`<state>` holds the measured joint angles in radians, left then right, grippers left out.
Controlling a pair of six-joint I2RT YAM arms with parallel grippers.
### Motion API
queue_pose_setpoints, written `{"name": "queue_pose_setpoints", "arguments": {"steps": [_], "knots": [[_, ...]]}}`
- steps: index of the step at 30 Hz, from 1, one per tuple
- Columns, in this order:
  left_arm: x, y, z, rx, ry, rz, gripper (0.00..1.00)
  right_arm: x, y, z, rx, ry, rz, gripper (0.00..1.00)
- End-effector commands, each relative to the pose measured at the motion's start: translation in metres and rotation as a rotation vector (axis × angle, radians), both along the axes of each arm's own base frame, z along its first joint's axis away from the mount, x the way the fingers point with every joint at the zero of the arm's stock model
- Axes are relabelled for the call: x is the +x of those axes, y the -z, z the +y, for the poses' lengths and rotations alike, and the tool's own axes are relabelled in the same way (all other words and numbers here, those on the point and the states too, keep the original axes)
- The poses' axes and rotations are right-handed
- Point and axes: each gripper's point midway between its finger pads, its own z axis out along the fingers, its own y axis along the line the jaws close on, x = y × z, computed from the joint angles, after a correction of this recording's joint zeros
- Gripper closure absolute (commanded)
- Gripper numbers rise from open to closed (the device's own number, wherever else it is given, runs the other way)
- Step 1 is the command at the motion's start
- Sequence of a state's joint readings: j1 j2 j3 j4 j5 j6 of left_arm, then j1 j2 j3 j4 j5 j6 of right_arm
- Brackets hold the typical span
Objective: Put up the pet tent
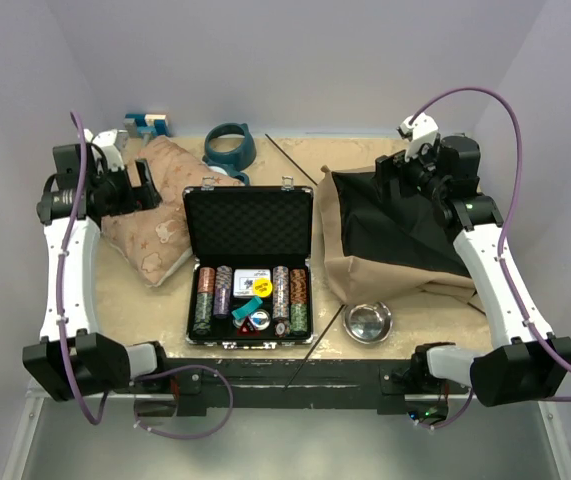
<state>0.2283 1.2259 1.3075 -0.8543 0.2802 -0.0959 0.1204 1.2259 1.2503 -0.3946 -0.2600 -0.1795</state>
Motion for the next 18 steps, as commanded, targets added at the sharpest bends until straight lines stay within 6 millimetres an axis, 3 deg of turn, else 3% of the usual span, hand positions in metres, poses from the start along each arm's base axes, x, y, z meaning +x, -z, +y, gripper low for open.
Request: {"name": "queue_pose_setpoints", "arguments": {"steps": [1, 3, 9, 14, 18], "knots": [[0.043, -0.038, 0.03, 0.082, -0.066, -0.097, 0.0, 0.002, -0.017, 0.007, 0.03, -0.033, -0.039, 0.01], [0.066, -0.048, 0.04, 0.104, -0.052, -0.112, 0.0, 0.005, -0.017, 0.008, 0.031, -0.038, -0.037, 0.02], [0.128, 0.004, 0.053, 0.115, 0.072, 0.025, 0.0, 0.015, -0.016, 0.009, 0.022, -0.041, -0.024, 0.01], [0.162, 0.071, 0.064, 0.118, 0.092, 0.097, 0.0, 0.023, -0.008, 0.01, 0.016, -0.044, -0.006, 0.02], [0.16, 0.147, 0.066, 0.092, 0.084, 0.241, 0.0, 0.031, -0.002, 0.011, 0.009, -0.048, 0.01, 0.01]]}}
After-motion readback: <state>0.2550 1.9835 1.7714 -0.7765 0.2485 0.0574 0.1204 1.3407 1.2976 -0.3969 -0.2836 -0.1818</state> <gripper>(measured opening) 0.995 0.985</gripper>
